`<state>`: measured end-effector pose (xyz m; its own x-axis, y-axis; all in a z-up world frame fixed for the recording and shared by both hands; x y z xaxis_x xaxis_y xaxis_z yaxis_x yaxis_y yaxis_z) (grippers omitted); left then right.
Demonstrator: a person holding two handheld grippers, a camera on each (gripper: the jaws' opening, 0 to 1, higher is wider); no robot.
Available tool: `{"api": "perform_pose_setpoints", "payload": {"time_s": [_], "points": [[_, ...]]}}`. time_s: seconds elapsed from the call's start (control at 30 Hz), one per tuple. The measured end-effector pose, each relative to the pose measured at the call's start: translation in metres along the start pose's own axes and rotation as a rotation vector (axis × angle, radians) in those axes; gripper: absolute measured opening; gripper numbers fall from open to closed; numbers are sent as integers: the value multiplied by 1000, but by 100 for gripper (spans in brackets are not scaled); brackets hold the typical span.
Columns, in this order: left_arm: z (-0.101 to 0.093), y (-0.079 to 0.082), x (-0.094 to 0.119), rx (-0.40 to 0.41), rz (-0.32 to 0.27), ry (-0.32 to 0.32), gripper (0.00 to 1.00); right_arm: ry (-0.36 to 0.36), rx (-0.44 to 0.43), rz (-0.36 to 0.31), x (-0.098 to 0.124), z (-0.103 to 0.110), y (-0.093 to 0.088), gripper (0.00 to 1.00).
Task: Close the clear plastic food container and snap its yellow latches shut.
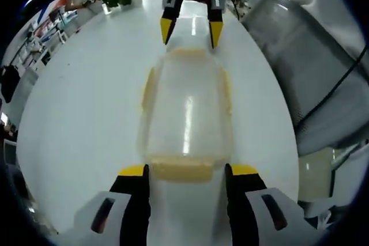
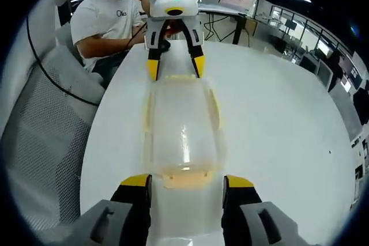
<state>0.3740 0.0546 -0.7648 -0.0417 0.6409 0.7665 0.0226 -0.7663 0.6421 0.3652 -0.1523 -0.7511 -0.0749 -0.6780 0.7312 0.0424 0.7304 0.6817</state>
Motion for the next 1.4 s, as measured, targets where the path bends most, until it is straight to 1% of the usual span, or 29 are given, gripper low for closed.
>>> {"api": "perform_pose_setpoints", "payload": {"time_s": [0.1,0.33,0.43,0.7,0.8,0.93,1.23,1.4], "points": [[0,-2,-1,-1,8,-8,50,5,-1,0,-1,-1,0,47],[1,0,-1,5,1,-11,47,12,3,12,-4,-1,-2,45],[1,0,-2,4,2,-13,47,14,7,2,-5,-1,0,44],[1,0,-2,-3,3,-17,44,26,13,26,-9,-3,-4,43],[2,0,-2,-4,4,-18,43,31,30,40,-11,-3,-6,43],[2,-1,-1,4,6,-12,41,29,38,42,-12,-4,-5,41],[3,0,-2,1,2,-13,39,44,67,66,-16,-1,-8,38],[2,0,-2,0,0,-13,39,56,58,69,-17,-1,-9,39]]}}
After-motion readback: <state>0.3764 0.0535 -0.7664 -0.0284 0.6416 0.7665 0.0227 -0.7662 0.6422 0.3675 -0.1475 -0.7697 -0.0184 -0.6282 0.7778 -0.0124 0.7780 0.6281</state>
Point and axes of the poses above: the point that each gripper's makers call its tool centre point, and the gripper's own axes: x roughly backward along the fingers, z roughly to its left, y roughly out of its top, the point moved 4 cm from there along x, roughly backward along the fingers, and after that the axes turned 10 degrees about -z, right-handed, at the moved point
